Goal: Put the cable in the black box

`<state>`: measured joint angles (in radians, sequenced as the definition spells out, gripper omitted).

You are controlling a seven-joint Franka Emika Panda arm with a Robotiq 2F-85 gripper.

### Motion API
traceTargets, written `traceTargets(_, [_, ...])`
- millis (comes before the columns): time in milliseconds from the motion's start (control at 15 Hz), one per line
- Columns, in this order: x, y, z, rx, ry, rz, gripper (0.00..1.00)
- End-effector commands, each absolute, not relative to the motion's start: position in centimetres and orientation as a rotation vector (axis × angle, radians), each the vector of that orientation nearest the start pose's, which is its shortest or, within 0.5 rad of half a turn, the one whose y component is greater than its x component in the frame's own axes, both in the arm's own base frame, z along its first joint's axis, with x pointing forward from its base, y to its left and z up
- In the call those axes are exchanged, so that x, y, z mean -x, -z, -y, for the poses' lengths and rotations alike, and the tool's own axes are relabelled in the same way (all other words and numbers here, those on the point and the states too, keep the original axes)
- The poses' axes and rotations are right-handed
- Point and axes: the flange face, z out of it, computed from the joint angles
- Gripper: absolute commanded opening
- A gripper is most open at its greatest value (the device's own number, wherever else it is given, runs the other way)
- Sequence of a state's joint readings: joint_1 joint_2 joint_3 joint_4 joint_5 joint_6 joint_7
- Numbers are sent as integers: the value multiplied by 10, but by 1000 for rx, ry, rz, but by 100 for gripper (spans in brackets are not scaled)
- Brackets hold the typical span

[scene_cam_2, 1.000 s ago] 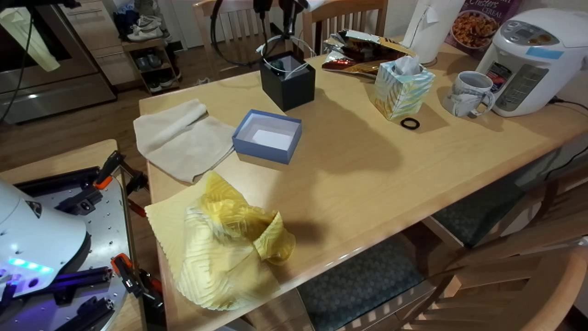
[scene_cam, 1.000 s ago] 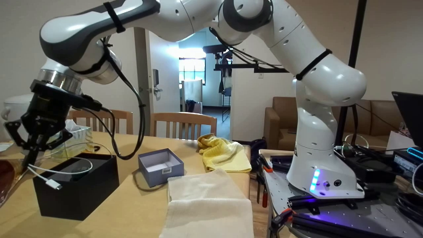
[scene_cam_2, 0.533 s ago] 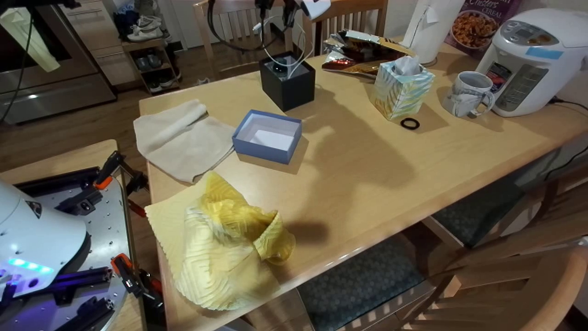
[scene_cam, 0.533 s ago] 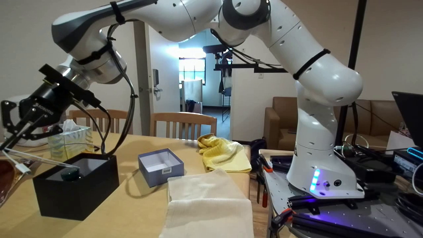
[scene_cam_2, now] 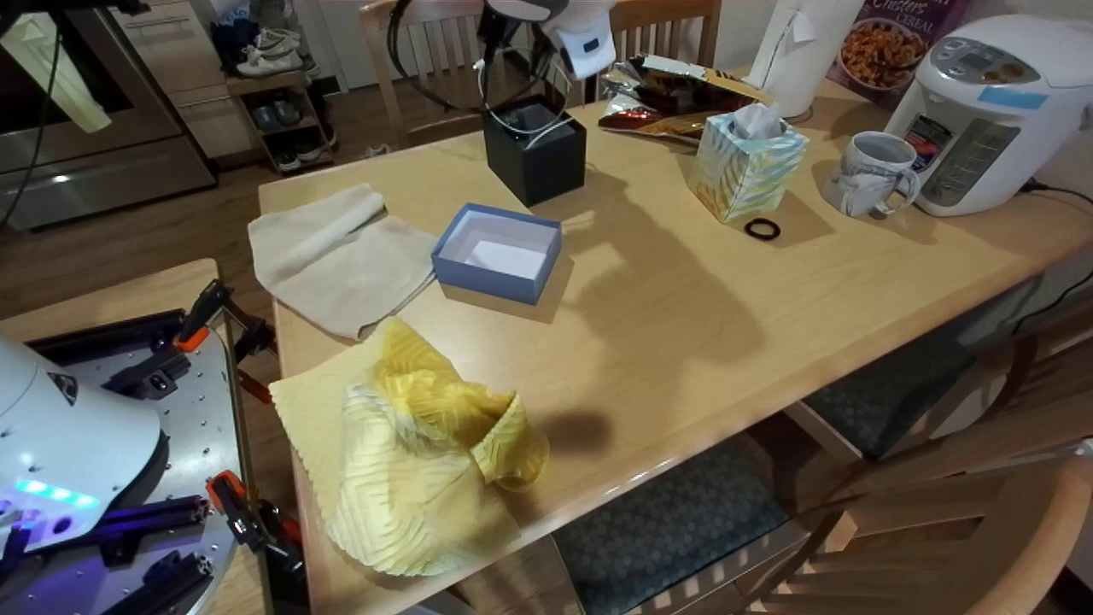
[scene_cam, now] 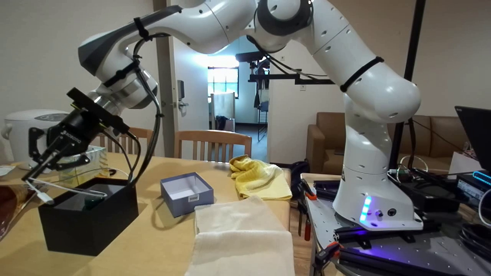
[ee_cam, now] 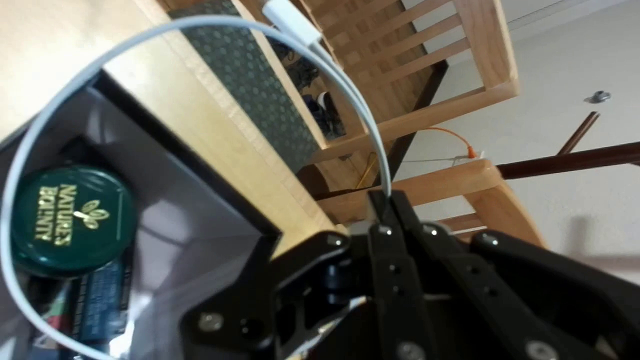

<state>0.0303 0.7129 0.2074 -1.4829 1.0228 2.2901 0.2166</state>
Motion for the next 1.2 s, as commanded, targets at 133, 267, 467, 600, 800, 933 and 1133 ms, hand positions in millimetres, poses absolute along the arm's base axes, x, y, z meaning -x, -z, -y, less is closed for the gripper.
traceTargets(133, [-689,-250,-147,2282,-257,-963,1])
traceTargets(267, [-685,-244,-146,2342,-282,-978,1])
traceTargets(467, [-684,-241,-149,2408,-295,-991,1])
traceTargets(600, [-683,-240,-152,2435,-304,-998,1])
traceTargets(800, [-683,-241,-155,2459,-301,-1017,34])
traceTargets(933, [-684,-242,-157,2477,-291,-1036,47])
traceTargets(1133, [-683,-244,-157,2502,-276,-1062,66])
